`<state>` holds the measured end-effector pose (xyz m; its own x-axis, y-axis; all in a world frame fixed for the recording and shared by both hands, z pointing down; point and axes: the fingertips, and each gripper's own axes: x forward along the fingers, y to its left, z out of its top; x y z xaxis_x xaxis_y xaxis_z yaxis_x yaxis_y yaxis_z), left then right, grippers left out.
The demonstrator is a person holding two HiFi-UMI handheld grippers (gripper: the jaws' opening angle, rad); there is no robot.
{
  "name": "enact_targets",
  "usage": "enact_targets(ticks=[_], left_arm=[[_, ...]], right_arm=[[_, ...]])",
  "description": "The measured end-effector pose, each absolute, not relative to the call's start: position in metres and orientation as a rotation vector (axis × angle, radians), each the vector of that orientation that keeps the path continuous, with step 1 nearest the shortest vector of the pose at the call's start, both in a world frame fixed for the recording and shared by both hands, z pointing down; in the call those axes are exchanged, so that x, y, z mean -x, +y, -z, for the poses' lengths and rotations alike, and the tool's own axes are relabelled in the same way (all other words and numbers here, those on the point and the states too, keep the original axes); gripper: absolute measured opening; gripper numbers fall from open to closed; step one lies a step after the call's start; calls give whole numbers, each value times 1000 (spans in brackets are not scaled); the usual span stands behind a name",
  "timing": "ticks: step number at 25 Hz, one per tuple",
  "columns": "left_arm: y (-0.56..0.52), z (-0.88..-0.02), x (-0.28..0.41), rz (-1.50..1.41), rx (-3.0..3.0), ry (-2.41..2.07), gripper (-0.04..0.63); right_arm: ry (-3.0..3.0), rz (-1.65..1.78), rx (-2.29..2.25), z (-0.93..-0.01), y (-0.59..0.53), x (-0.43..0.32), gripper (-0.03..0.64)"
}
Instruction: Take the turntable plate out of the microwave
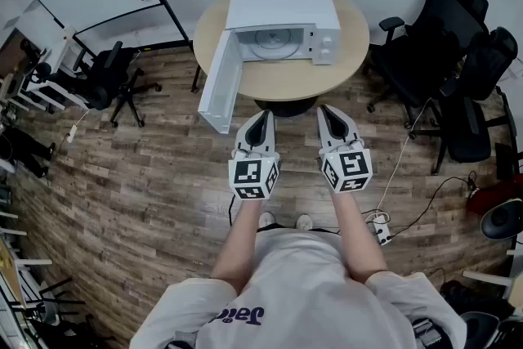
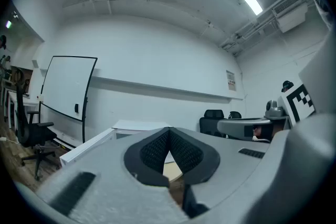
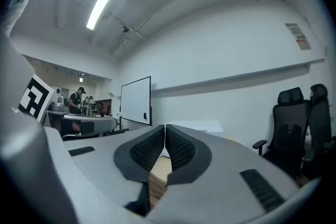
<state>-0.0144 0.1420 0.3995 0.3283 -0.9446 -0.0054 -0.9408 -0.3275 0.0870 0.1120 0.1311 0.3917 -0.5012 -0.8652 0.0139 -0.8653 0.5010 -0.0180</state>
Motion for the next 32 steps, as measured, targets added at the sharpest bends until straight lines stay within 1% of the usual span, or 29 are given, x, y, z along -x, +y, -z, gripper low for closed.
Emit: enact_targets(ticks=[5,9,16,24,32], left_arm=[[149,-401,-4,79,-2490,-1795,15],[162,-413,-12,52,-2456,-1796,15],[151,-425,-7,33,-2427,-1800,15],[90,-432,6,90,-2435,-1762,15],[17,-431,21,80,-2490,-1690,15]], right_arm=[[-2723,-72,-1545,-403,137,-131,20],[-2718,-176,-1548,-420,141,-142,20],[-2737,-340,-1534,-438,121,-136,20],[-2692,-357,-1494,-453,74,-109,20],[-2682,-333,-1453,-453,12,-69,20]])
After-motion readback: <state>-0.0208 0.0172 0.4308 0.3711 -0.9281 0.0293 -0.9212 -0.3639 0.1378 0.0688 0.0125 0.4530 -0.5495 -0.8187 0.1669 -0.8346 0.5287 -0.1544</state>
